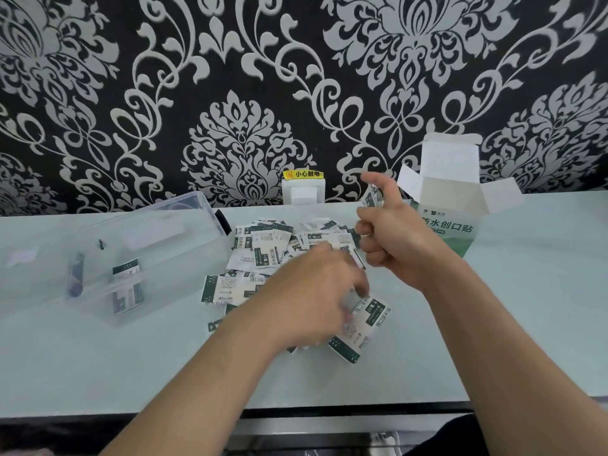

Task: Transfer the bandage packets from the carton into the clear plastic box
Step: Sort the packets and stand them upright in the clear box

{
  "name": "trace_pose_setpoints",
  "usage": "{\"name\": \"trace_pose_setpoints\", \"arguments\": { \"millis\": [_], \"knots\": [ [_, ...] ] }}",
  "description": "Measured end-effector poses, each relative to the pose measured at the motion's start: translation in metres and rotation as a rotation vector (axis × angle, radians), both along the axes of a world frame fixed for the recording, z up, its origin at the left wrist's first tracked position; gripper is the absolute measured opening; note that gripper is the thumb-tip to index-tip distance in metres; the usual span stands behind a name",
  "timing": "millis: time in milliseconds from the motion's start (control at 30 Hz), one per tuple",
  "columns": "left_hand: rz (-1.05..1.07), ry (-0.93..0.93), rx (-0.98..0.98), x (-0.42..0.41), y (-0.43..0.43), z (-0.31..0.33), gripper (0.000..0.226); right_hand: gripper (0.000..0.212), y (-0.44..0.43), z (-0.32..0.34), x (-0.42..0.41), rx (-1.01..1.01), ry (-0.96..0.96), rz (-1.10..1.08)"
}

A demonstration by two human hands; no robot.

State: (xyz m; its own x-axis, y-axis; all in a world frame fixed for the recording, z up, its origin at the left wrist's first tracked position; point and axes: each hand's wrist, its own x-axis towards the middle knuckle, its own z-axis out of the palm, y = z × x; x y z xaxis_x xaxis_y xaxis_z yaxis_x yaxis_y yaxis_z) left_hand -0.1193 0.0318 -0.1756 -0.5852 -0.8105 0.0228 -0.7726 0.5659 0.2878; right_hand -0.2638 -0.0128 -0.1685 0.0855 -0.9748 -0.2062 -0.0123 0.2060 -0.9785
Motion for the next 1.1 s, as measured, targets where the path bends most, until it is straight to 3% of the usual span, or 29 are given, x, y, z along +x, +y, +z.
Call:
{"name": "trace_pose_setpoints", "arguments": {
  "millis": [133,333,500,633,833,967,1100],
  "knots": [
    [-0.188,-0.169,0.111,-0.014,0.002,-0.008,0.057,0.04,0.001,-0.002,-0.001,-0.042,0.115,0.028],
    [-0.162,-0.194,0.222,-0.029,-0.01,-0.009,0.066,0.028,0.0,-0.005,-0.008,-0.034,0.228,0.032],
    [0.0,-0.026,0.199,-0.032,-0.019,-0.014,0.039,0.028,0.001,-0.005,-0.014,-0.019,0.21,0.061],
    [0.062,0.071,0.142,-0.029,-0.024,-0.012,0.033,0.02,-0.001,-0.009,-0.019,-0.014,0.227,0.059],
    [-0.035,-0.095,0.049,-0.02,-0.018,-0.012,0.023,0.019,-0.001,-0.011,-0.02,-0.018,0.253,0.072],
    [-0.032,-0.062,0.022,-0.025,-0.018,-0.017,0.004,0.019,-0.002,-0.014,-0.021,-0.025,0.267,0.085],
    [-0.011,0.004,0.035,-0.021,-0.018,-0.013,0.007,0.029,-0.001,-0.015,-0.025,-0.018,0.255,0.075]
  ]
}}
